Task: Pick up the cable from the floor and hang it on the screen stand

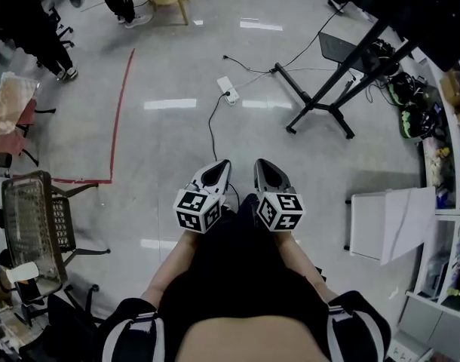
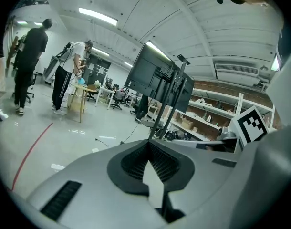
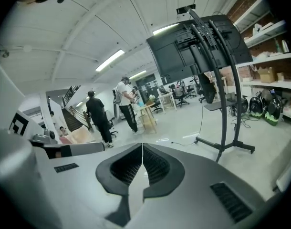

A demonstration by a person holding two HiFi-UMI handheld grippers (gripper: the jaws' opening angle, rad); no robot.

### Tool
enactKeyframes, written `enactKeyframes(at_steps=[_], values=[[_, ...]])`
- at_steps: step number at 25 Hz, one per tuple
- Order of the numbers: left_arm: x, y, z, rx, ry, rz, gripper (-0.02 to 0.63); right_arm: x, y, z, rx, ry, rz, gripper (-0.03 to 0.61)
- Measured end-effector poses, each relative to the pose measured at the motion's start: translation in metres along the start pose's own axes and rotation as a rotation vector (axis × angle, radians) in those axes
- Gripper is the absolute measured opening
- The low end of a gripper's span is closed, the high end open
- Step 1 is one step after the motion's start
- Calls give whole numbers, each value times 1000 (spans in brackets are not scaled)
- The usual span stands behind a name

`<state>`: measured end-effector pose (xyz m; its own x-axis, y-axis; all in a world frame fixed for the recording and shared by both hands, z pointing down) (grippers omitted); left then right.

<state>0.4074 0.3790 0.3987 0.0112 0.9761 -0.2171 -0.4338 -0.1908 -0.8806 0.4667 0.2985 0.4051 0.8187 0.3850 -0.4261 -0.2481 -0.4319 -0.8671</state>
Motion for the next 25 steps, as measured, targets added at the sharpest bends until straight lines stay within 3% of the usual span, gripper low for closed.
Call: enactKeyframes(at_steps=[14, 25], values=[[1, 9, 36, 41, 40, -4, 3, -42, 21, 7, 1, 0, 12, 25], [-57, 55, 98, 52, 77, -20, 3, -126, 61, -7, 43, 5, 45, 25]])
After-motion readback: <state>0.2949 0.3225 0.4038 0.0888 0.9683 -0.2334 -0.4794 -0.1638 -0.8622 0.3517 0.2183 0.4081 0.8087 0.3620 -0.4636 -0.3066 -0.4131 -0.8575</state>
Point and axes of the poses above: the fingertips, and each gripper's own axes: x backward along the fingers, z to its left, y out of its top, the point moved 1 cm from there along x, backward along the fingers, and after that the axes turned 9 degrees about -y, right-handed, at the moved point
